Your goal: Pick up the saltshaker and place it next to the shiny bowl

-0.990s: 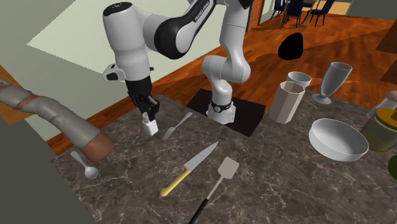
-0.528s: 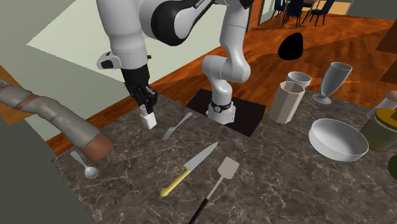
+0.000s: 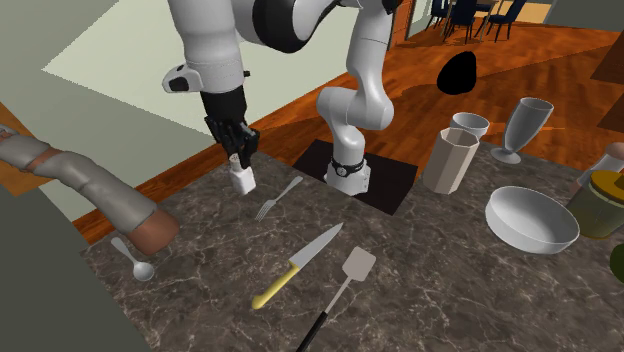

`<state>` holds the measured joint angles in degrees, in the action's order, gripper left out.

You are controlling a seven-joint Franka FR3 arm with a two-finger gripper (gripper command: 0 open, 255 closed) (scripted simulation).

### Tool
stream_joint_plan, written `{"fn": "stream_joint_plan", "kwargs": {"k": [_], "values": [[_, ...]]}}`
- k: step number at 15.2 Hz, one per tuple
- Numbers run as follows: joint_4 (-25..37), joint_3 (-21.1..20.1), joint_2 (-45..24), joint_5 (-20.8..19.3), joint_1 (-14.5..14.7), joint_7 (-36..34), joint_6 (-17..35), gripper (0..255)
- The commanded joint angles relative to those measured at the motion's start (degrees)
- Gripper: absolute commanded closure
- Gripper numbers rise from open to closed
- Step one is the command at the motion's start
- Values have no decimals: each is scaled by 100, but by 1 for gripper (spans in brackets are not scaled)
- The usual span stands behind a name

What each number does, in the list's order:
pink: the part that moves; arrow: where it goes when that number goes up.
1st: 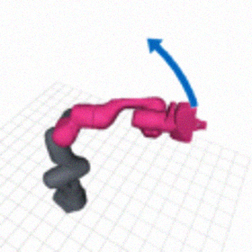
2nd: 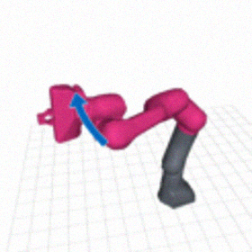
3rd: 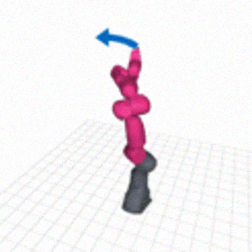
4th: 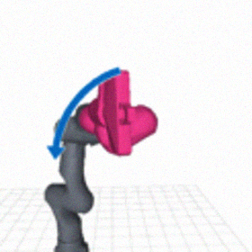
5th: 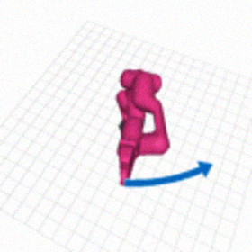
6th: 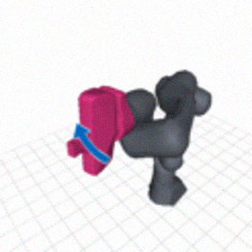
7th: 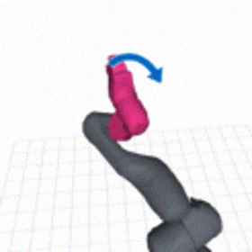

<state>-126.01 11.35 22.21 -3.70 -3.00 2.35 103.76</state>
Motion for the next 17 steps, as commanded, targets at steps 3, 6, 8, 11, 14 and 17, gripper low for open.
{"fn": "stream_joint_plan", "kwargs": {"k": [3,6,8,11,14,17], "values": [[-442,-396,491,95,163,-536,-61,255],[-734,-700,840,215,295,-922,-125,255],[-897,-908,1047,318,393,-1180,-171,255],[-1093,-1229,1316,501,555,-1573,-240,255],[-1230,-1561,1530,710,730,-1971,-305,255],[-1309,-1905,1683,939,911,-2376,-360,255]]}}
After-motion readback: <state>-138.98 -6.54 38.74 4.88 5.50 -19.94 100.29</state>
